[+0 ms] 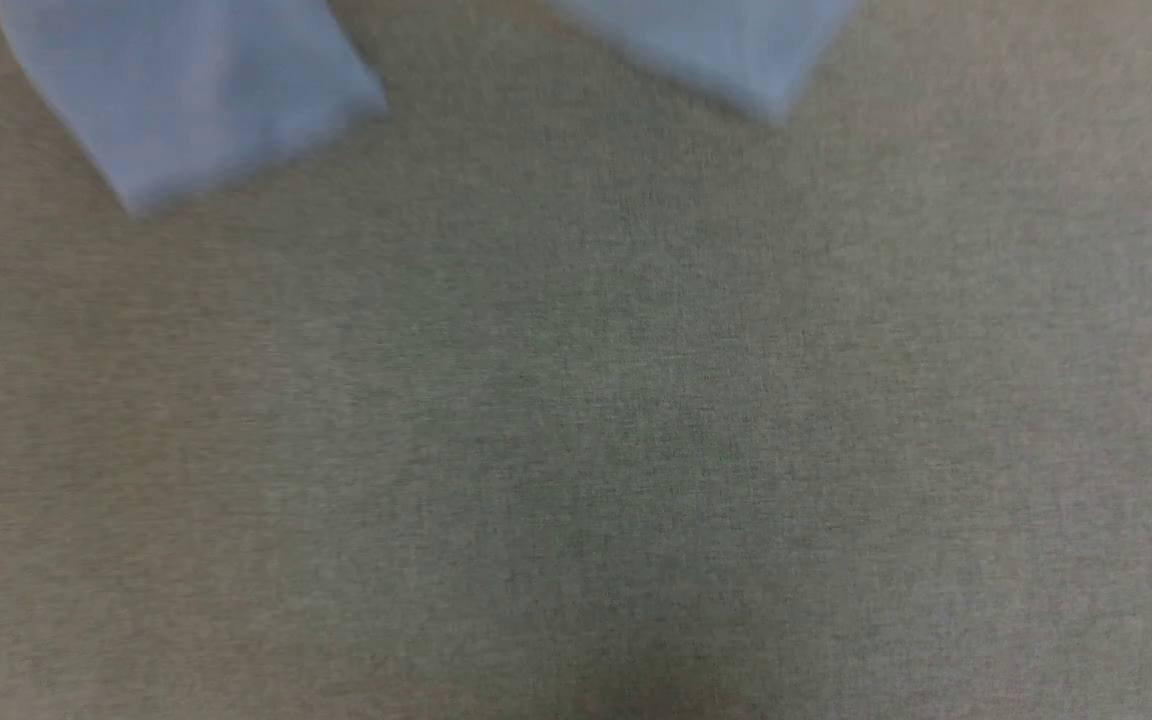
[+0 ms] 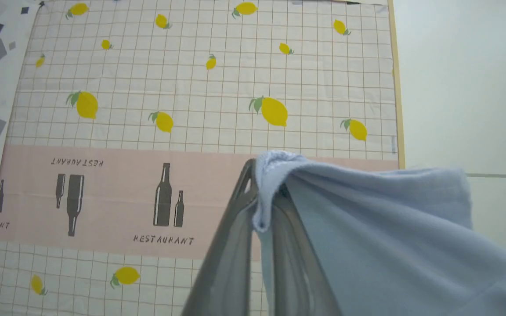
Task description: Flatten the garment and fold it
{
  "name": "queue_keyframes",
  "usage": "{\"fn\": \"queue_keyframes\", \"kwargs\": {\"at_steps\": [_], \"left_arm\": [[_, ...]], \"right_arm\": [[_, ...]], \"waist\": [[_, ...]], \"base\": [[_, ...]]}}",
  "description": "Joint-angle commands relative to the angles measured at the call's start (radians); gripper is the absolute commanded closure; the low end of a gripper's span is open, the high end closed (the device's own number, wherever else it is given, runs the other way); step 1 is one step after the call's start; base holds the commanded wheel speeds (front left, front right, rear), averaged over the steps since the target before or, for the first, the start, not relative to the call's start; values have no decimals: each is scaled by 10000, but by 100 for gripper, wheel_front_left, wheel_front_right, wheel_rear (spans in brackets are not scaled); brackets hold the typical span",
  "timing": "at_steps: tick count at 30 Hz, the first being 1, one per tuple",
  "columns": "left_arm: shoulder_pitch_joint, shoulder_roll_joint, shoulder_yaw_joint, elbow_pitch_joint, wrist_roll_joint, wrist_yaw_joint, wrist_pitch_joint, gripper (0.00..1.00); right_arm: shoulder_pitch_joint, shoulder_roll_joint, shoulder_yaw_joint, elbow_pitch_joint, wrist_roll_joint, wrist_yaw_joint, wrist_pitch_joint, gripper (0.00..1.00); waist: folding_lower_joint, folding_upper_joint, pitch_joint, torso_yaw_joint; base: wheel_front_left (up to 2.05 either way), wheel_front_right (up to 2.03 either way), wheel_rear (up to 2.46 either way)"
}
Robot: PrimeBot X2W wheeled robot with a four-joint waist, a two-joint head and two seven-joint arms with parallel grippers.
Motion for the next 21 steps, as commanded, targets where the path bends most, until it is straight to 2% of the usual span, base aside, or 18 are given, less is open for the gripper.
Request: {"fn": "queue_keyframes", "kwargs": {"at_steps": [1,5,9,13,21], "left_arm": [[-445,148,140,122,149,105,-421,100],[-1247,156,261,486,312,91,-1528,100],[-1086,177,144,1018,353,-79,-1912,100],[256,280,-170,1818,447,-324,-1946,100],[4432,491,-1132,3248,837,-724,-1958,100]], "right_arm": [[-430,115,-182,209,-378,-19,-271,100],[-1368,535,-355,623,-1241,-19,-1098,100],[-1360,808,-247,1137,-1442,-19,-1582,100],[-490,934,13,1704,-1194,-19,-2003,100],[3004,1174,415,2465,-76,-19,-2906,100]], "waist": [[-3,60,1045,-402],[-3,60,1110,-397],[-3,60,959,-271],[-3,60,617,-47],[-3,60,-974,389]], "base": [[0,0,0],[0,0,0],[0,0,0],[0,0,0],[0,0,0]]}}
